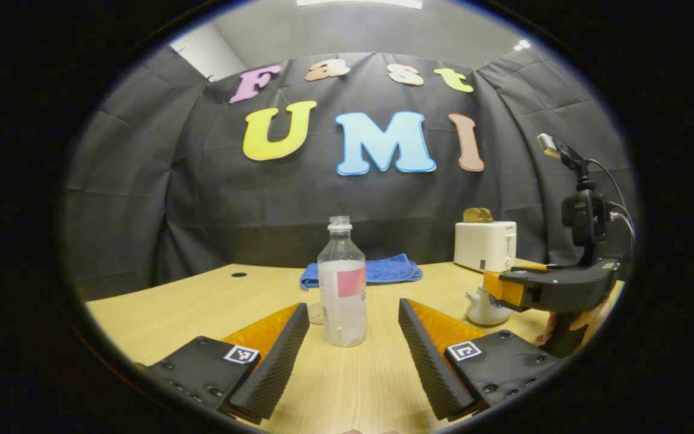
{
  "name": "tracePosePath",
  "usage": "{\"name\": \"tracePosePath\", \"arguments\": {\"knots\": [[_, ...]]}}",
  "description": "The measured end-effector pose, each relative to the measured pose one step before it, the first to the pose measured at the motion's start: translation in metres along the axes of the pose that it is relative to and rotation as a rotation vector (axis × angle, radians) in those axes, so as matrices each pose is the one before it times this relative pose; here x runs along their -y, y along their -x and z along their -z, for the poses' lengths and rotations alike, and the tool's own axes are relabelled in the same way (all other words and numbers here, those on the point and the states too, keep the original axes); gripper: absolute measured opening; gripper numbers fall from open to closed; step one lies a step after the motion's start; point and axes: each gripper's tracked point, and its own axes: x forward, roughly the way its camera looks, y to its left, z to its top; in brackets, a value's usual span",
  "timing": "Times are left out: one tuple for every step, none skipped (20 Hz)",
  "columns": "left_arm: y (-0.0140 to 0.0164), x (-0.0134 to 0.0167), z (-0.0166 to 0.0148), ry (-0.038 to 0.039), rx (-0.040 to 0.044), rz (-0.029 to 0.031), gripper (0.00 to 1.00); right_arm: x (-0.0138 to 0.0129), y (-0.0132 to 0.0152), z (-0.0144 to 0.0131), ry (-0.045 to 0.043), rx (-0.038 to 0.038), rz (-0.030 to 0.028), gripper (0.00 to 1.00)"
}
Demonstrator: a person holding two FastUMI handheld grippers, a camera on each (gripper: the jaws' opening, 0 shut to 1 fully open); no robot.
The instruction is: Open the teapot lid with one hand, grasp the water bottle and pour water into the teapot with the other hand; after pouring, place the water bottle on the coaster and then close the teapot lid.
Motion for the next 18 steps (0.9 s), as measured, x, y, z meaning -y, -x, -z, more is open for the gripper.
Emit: {"name": "tracePosePath", "arguments": {"knots": [[0.00001, 0.00002, -0.00073, 0.00004, 0.0003, 0.00023, 1.0, -0.00153, -0.00302, -0.00062, 0.01809, 0.00392, -0.00082, 0.71], [-0.00018, -0.00011, 0.00076, -0.00026, 0.00016, 0.00012, 1.0, -0.00207, 0.00014, -0.00107, 0.01806, 0.00427, -0.00348, 0.71], [-0.00015, 0.00017, -0.00073, 0.00017, -0.00024, 0.00004, 1.0, -0.00067, -0.00157, 0.00076, 0.01664, 0.00038, 0.00007, 0.55], [0.00019, -0.00006, 0.00059, -0.00007, -0.00022, -0.00023, 1.0, 0.00043, -0.00009, -0.00031, 0.01152, -0.00221, 0.00055, 0.53], [-0.00036, -0.00007, -0.00038, 0.00043, -0.00099, 0.00002, 1.0, -0.00231, -0.00241, -0.00213, 0.00142, 0.00503, -0.01003, 0.53], [0.00053, 0.00001, 0.00033, -0.00056, 0.00018, 0.00015, 1.0, -0.00003, 0.00608, -0.00132, 0.00194, 0.00027, -0.0033, 0.53], [-0.00002, 0.00009, -0.00053, 0.00049, 0.00048, -0.00015, 1.0, -0.00301, -0.00101, 0.0007, 0.00986, -0.00535, 0.00387, 0.27], [0.00041, 0.00065, 0.00027, -0.00036, -0.00028, 0.00355, 1.0, 0.00062, -0.00441, 0.00167, 0.01699, -0.00318, 0.00025, 0.21], [-0.00051, 0.00091, -0.00069, 0.00024, -0.00025, 0.00192, 1.0, 0.00018, -0.00104, -0.00077, 0.00584, 0.00008, 0.00207, 0.21], [-0.00022, -0.00064, 0.00088, -0.00073, -0.00047, 0.00057, 1.0, 0.00173, 0.00078, 0.00083, 0.00282, -0.0001, -0.00075, 0.22], [-0.00018, 0.00082, 0.00035, -0.00003, 0.00134, 0.0045, 1.0, 0.00309, 0.0043, -0.00114, -0.00362, 0.00797, 0.00446, 0.22], [0.00025, 0.00081, -0.00055, 0.00061, -0.00138, 0.00496, 1.0, 0.00754, 0.01016, -0.00704, -0.02064, 0.00261, 0.00443, 0.06], [-0.00125, -0.0004, 0.00032, -0.0001, -0.0006, 0.00161, 1.0, -0.00509, -0.0135, 0.00908, -0.00343, -0.00388, 0.00196, 0.07], [-0.00031, -0.00004, -0.00003, -0.00032, 0.00152, 0.00014, 1.0, -0.00213, -0.00289, 0.00082, 0.0027, -0.00033, -0.00029, 0.07], [0.00048, -0.00012, -0.00015, -0.00006, -0.0013, -0.00004, 1.0, -0.00034, -0.00096, -0.00142, 0.00161, 0.00112, -0.00195, 0.07], [0.00016, -0.0006, 0.00018, 0.00039, 0.00138, -0.00139, 1.0, 0.00021, 0.00012, -0.00141, -0.00219, 0.00212, -0.00443, 0.07], [-0.00012, -0.00121, -0.00073, -0.00107, 0.00047, -0.00587, 1.0, -0.00026, -0.00012, -0.00199, -0.00141, 0.00613, -0.00613, 0.07], [-0.00099, -0.00092, 0.00052, 0.00005, 0.00062, -0.00257, 1.0, 0.0002, 0.00123, -0.00017, -0.00173, 0.00769, -0.00356, 0.07]]}}
